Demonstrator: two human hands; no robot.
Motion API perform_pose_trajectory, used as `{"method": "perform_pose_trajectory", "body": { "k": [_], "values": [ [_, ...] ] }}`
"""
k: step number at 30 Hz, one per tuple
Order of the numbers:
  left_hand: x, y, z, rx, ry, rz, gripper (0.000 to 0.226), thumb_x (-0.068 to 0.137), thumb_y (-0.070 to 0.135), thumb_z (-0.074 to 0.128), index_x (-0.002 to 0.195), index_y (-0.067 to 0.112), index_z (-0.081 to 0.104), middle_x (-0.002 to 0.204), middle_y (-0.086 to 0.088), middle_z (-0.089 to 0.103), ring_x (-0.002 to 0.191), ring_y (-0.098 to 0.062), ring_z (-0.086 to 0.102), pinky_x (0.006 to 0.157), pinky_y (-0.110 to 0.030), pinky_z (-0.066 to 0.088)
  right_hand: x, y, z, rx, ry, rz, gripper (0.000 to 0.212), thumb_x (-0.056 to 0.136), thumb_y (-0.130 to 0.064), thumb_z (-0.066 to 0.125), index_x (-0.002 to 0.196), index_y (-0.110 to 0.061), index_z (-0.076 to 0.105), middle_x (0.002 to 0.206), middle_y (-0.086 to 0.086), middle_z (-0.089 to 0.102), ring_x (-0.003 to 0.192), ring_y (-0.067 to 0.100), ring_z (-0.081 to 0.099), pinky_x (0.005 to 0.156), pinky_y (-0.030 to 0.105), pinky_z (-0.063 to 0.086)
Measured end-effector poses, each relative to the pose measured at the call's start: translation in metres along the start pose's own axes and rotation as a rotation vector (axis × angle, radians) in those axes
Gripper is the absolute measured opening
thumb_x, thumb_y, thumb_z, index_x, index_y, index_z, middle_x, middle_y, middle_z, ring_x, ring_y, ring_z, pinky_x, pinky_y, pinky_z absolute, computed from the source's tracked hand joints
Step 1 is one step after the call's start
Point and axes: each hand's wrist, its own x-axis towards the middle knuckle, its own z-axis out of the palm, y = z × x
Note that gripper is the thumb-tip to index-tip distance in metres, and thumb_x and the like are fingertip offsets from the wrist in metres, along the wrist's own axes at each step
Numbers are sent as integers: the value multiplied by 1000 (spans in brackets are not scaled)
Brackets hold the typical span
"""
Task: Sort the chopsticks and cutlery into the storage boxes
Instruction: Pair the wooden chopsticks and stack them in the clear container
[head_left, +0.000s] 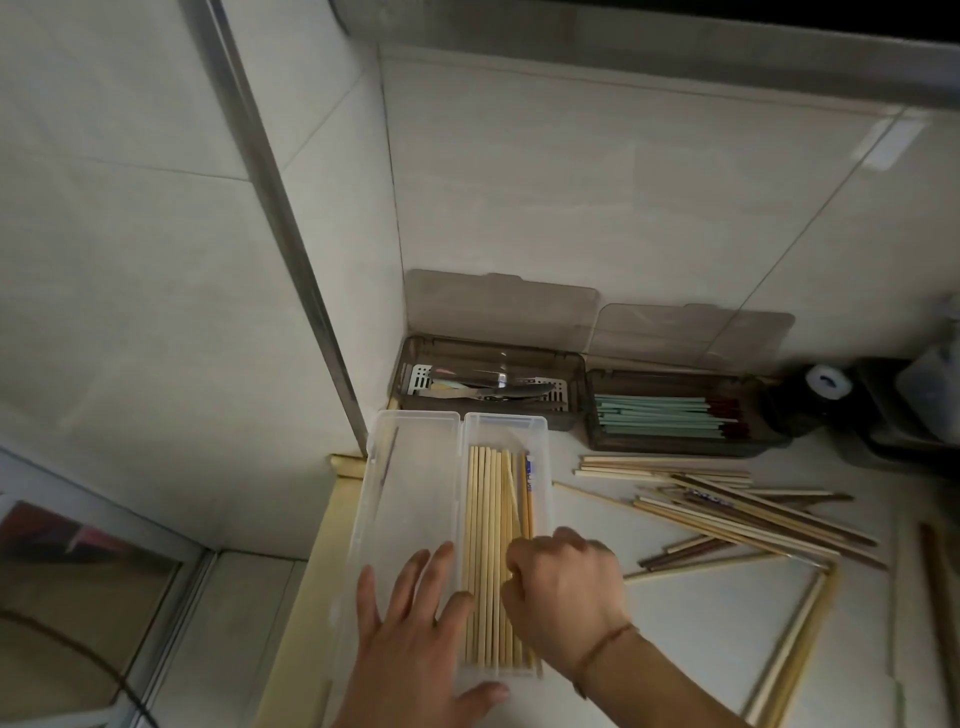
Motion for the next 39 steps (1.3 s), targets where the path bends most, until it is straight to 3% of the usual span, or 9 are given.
{"method": "perform_pose_trajectory", "body": {
  "k": [5,14,17,19,23,26,28,31,39],
  "values": [
    [-3,1,4,-24,68,7,60,71,92,30,79,36,52,139,-7,54,126,-26,41,99,-56,21,21,-11,11,-292,-195,-21,10,85,-21,49,82,-17,57,78,5,63,92,27,47,81,42,33],
    [-7,-2,10,-38,103,21,51,54,86,49,68,39,35,146,-3,47,131,-25,36,102,-49,19,20,-12,26,-464,-364,-97,19,89,-28,53,97,-15,64,94,5,63,114,34,39,106,66,7],
    [-7,-3,12,-77,141,53,50,55,83,51,68,38,32,149,-4,43,133,-25,35,102,-48,19,-2,7,29,-191,-58,-184,21,80,-30,59,97,-20,67,98,1,65,112,31,47,109,63,19],
    [-7,-3,12,-108,167,67,50,56,80,54,66,35,36,151,-5,41,135,-25,33,104,-55,21,-25,34,31,110,265,-199,19,80,-27,63,97,-22,68,103,-5,64,107,24,52,102,44,39],
    [-9,-3,11,-151,182,82,49,58,78,57,63,33,38,153,-6,38,137,-27,31,96,-67,34,-78,118,41,196,499,337,17,82,-27,59,92,-22,71,94,-3,68,91,26,62,77,36,53],
    [-8,-3,13,-146,169,89,49,59,79,56,63,34,38,154,-5,36,138,-27,29,96,-66,34,-108,186,42,206,263,968,10,83,-31,65,89,-23,65,83,2,63,80,30,61,69,36,52],
    [-7,-3,15,-145,166,108,49,60,80,56,64,35,38,154,-5,36,138,-27,28,96,-66,34,-117,213,40,221,13,1203,21,87,-44,57,90,-24,60,81,2,59,72,24,58,68,33,50],
    [-5,-1,20,-107,152,156,50,62,82,53,65,35,38,156,-4,32,138,-24,28,100,-62,31,-118,231,52,275,-137,1263,36,88,-54,48,93,-22,62,84,4,62,73,22,58,72,33,50],
    [-5,12,22,-39,134,179,54,76,88,30,65,36,35,153,-4,35,133,-24,34,91,-60,39,-114,227,56,254,-83,1363,40,85,-56,52,89,-19,66,74,1,59,75,24,59,73,34,53]
  ]
}}
